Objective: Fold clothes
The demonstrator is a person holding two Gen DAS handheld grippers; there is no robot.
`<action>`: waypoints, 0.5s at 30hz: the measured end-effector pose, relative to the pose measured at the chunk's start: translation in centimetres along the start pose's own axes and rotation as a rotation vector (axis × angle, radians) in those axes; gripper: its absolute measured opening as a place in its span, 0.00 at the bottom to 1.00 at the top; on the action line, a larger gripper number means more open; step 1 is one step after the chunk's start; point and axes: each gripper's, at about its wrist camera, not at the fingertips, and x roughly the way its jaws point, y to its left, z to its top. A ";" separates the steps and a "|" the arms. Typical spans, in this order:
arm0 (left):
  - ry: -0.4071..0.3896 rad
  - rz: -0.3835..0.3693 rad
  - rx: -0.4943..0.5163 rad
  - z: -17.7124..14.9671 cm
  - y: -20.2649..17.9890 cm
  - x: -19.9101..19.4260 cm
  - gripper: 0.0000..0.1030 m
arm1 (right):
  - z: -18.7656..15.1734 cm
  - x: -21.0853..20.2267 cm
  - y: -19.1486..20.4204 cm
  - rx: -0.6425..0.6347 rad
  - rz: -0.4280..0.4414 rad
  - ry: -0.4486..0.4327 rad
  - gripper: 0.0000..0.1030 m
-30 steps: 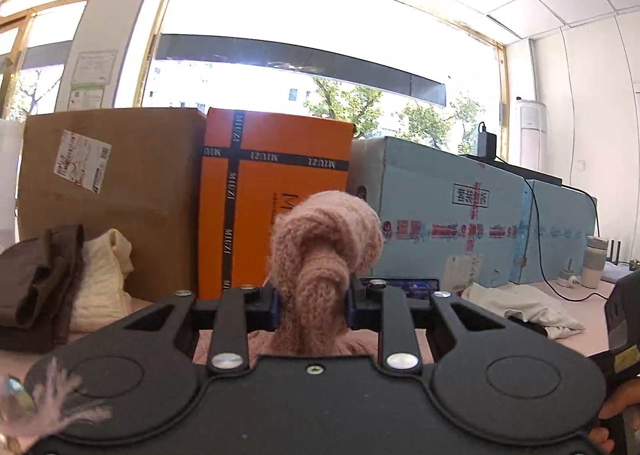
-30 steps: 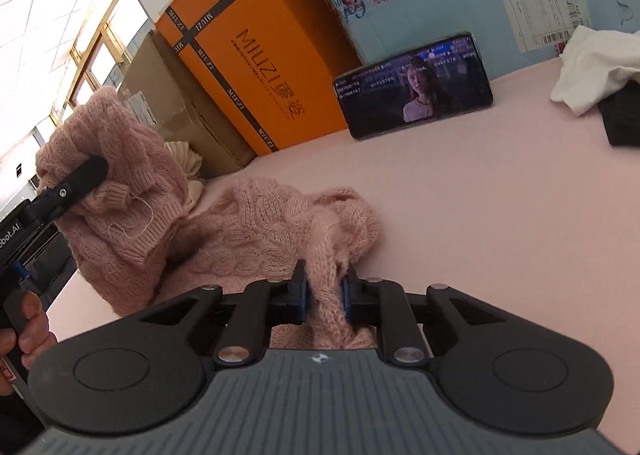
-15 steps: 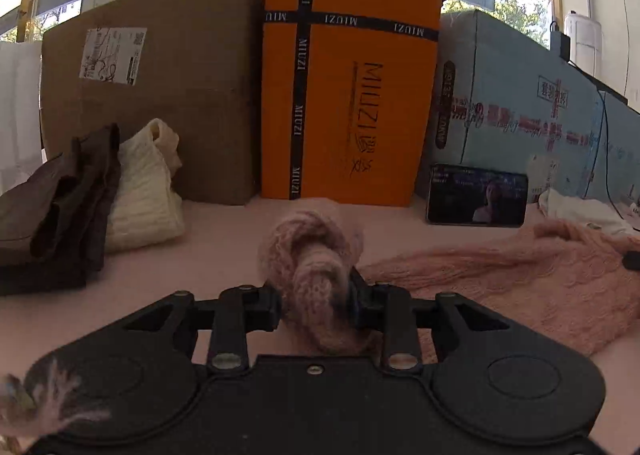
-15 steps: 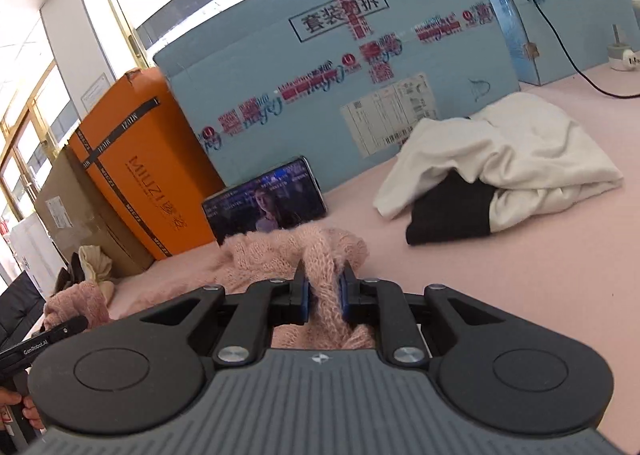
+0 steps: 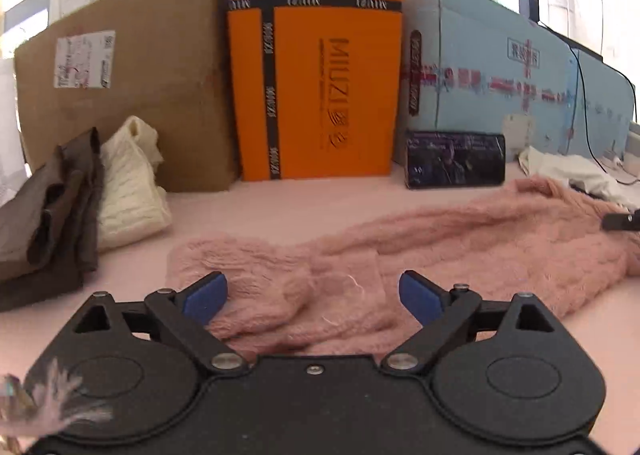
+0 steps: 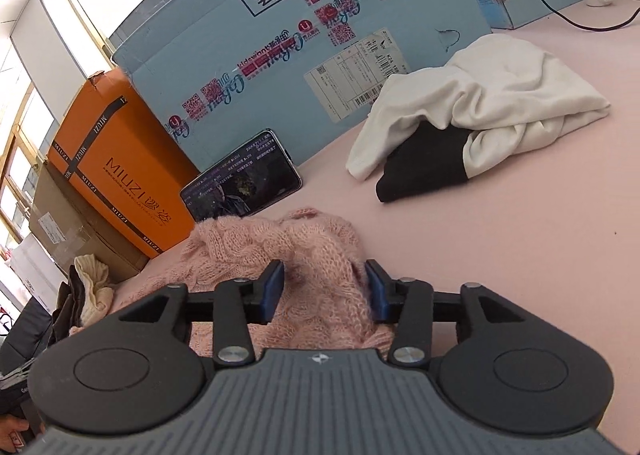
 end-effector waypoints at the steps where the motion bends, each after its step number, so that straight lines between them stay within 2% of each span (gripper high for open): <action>1: 0.024 0.007 0.009 -0.1 -0.2 0.4 0.95 | 0.0 0.0 0.1 -0.004 0.006 0.002 0.46; 4: 0.072 0.015 0.009 -0.2 0.0 1.4 0.98 | -0.1 0.4 0.5 -0.031 0.002 0.019 0.49; 6: 0.069 0.012 -0.030 -0.1 0.9 1.5 0.93 | -0.1 0.7 1.0 -0.054 -0.004 0.028 0.51; 7: 0.066 0.013 -0.047 -0.1 1.3 1.5 0.87 | -0.1 0.8 1.2 -0.067 -0.008 0.033 0.51; 8: 0.057 0.025 -0.057 -0.1 1.6 1.2 0.73 | -0.1 1.0 1.4 -0.081 -0.012 0.039 0.45; 9: 0.045 0.036 -0.071 -0.1 2.0 1.0 0.57 | -0.1 1.2 1.5 -0.088 -0.019 0.047 0.39; 10: 0.028 0.041 -0.097 -0.1 2.7 0.6 0.50 | -0.1 1.4 1.6 -0.095 -0.026 0.054 0.25; 11: 0.010 0.047 -0.123 -0.1 3.3 0.3 0.40 | 0.0 1.3 1.5 -0.094 -0.020 0.044 0.19; 12: -0.010 0.062 -0.138 -0.1 3.8 -0.1 0.33 | 0.2 1.2 1.4 -0.092 -0.013 0.032 0.18; 15: -0.088 0.173 -0.085 0.4 3.9 -0.8 0.20 | 0.5 0.9 1.2 -0.086 0.007 -0.003 0.14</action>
